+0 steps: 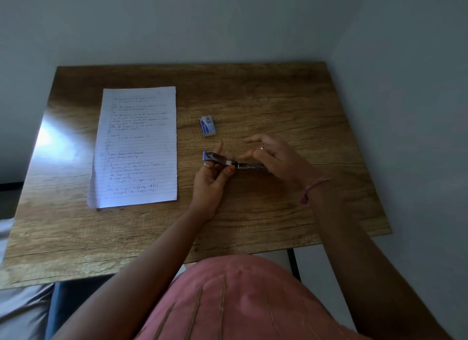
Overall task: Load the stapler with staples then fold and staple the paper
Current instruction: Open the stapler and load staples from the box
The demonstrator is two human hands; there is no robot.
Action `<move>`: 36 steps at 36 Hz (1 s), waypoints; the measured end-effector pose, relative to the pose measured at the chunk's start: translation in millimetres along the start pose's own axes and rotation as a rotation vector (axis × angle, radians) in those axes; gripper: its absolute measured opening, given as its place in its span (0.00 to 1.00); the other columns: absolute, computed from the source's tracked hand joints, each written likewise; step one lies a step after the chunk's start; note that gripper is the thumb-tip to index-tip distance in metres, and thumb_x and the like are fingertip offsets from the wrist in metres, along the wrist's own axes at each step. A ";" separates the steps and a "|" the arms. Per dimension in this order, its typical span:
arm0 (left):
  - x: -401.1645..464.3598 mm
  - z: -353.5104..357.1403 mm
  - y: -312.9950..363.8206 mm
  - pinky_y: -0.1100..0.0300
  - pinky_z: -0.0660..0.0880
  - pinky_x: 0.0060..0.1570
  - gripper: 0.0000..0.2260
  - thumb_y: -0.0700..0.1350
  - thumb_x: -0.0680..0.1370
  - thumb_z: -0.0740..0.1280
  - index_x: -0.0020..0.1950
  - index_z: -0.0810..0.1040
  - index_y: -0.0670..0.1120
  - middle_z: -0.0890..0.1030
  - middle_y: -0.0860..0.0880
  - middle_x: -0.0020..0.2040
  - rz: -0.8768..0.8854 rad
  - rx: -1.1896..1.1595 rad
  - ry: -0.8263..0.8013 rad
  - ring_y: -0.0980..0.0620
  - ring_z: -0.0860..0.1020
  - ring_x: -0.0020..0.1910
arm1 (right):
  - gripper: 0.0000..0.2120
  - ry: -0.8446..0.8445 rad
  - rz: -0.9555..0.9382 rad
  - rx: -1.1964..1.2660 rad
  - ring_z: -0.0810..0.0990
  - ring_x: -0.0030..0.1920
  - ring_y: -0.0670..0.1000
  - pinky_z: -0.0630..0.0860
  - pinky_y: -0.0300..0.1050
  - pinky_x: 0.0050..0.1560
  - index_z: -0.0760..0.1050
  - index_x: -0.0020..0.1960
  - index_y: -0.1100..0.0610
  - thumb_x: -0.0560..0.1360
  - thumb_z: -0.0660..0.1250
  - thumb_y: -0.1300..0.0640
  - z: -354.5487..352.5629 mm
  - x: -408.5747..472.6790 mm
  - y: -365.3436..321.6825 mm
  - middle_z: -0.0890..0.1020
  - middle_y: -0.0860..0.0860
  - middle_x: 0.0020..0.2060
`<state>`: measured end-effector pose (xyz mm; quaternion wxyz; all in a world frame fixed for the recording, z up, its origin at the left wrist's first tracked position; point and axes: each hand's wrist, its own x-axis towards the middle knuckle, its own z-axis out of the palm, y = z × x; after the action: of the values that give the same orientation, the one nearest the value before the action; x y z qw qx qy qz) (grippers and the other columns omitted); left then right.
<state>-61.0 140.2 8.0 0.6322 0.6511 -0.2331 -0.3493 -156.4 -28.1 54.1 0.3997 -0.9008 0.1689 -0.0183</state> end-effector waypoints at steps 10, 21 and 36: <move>2.6 0.8 1.7 0.52 0.70 0.68 0.23 0.37 0.79 0.65 0.61 0.68 0.65 0.78 0.51 0.65 0.004 0.036 -0.011 0.57 0.76 0.63 | 0.17 0.280 0.131 0.157 0.78 0.55 0.47 0.74 0.42 0.55 0.82 0.48 0.49 0.79 0.55 0.51 -8.1 -28.6 35.8 0.78 0.40 0.55; 4.1 2.6 1.0 0.54 0.71 0.66 0.24 0.38 0.79 0.64 0.67 0.64 0.62 0.81 0.49 0.60 0.015 0.064 0.010 0.55 0.78 0.61 | 0.22 0.226 0.226 0.207 0.71 0.62 0.40 0.72 0.47 0.62 0.73 0.60 0.34 0.67 0.66 0.32 19.5 -45.1 62.3 0.75 0.37 0.60; 6.0 9.7 -9.4 0.62 0.73 0.57 0.17 0.38 0.80 0.63 0.68 0.69 0.43 0.74 0.53 0.55 0.129 0.450 -0.004 0.67 0.73 0.52 | 0.17 0.340 0.112 -0.132 0.73 0.60 0.45 0.67 0.55 0.62 0.79 0.57 0.44 0.69 0.73 0.43 30.3 -37.3 61.0 0.76 0.37 0.58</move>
<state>-65.7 130.2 -1.8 0.4917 0.7587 -0.3475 -0.2488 -204.2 -32.6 -7.0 0.3057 -0.8982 0.2847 -0.1371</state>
